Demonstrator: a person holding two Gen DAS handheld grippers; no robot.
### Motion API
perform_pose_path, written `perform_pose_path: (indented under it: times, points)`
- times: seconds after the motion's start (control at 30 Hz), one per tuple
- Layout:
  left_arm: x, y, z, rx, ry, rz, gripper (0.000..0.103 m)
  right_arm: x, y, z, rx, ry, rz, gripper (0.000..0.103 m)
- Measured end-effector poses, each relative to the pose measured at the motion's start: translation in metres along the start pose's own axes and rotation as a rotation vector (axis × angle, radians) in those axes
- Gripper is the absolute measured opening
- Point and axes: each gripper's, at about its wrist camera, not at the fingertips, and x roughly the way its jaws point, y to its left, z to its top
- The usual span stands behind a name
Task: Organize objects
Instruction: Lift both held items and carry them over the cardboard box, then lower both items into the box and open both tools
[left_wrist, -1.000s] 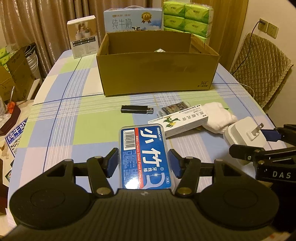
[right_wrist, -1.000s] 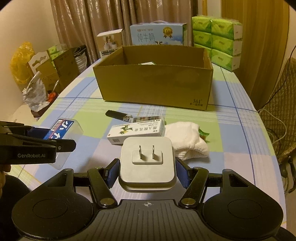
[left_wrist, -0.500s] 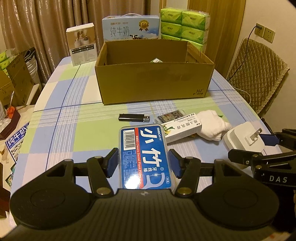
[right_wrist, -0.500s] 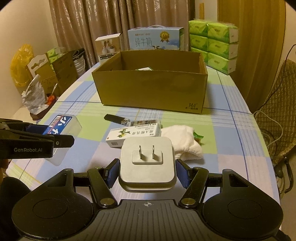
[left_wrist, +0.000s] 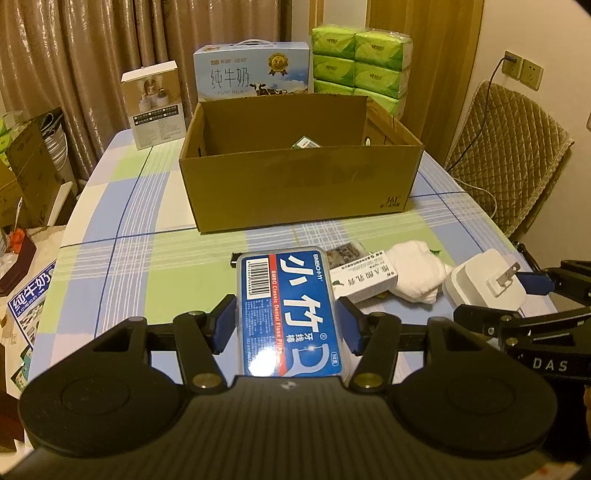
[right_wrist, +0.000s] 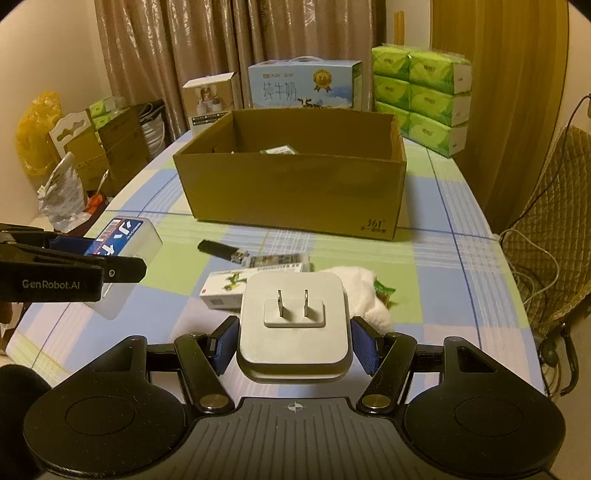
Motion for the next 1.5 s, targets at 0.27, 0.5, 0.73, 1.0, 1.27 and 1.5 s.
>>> perform_pose_path:
  times: [0.27,0.5,0.73,1.0,1.27,1.5]
  points:
    - [0.007,0.002,0.019,0.021,-0.007,-0.010,0.053,0.004,-0.008,0.024,-0.008,-0.015,-0.006,0.061]
    - [0.014,0.010,0.049,0.027,-0.021,-0.023,0.053,0.011,-0.017,0.055,-0.009,-0.033,0.011,0.061]
    - [0.031,0.021,0.091,0.041,-0.038,-0.021,0.053,0.023,-0.030,0.105,-0.003,-0.062,0.034,0.061]
    - [0.055,0.035,0.147,0.053,-0.056,-0.010,0.053,0.050,-0.044,0.162,-0.027,-0.079,0.017,0.061]
    - [0.093,0.048,0.194,0.033,-0.037,-0.021,0.053,0.092,-0.058,0.209,-0.008,-0.057,0.003,0.061]
    - [0.129,0.048,0.207,0.051,-0.004,-0.022,0.053,0.121,-0.072,0.220,0.024,-0.021,-0.001,0.061]
